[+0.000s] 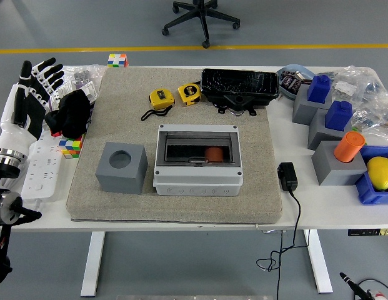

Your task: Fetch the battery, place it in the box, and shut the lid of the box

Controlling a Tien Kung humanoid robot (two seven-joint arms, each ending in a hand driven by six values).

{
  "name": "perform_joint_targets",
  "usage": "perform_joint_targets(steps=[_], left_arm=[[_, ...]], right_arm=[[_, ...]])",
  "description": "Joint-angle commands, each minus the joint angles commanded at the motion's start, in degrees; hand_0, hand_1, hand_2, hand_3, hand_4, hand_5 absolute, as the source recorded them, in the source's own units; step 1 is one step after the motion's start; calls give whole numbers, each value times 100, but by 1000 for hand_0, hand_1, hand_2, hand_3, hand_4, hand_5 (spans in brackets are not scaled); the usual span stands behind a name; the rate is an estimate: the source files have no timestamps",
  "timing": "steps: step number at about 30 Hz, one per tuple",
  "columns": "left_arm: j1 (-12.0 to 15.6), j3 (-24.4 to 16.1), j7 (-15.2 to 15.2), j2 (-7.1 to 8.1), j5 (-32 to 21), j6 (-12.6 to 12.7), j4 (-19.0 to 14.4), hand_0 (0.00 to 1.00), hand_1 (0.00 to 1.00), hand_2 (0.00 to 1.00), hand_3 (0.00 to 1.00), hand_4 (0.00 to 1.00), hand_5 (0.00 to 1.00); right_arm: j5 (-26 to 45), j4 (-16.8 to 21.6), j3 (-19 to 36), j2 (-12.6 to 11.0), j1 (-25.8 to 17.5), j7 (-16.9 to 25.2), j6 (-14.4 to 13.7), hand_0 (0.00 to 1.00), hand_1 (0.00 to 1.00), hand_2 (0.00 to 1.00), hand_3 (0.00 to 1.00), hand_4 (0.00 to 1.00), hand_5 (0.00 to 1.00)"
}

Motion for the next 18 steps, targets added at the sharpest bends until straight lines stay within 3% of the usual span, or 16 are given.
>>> perform_joint_targets(steps=[18], left_arm=[[-24,117,-106,18,-237,-42,34,909,885,826,811,998,998]], right_arm=[[-16,0,-22,-20,9,-12,5,889,862,821,843,998,998]])
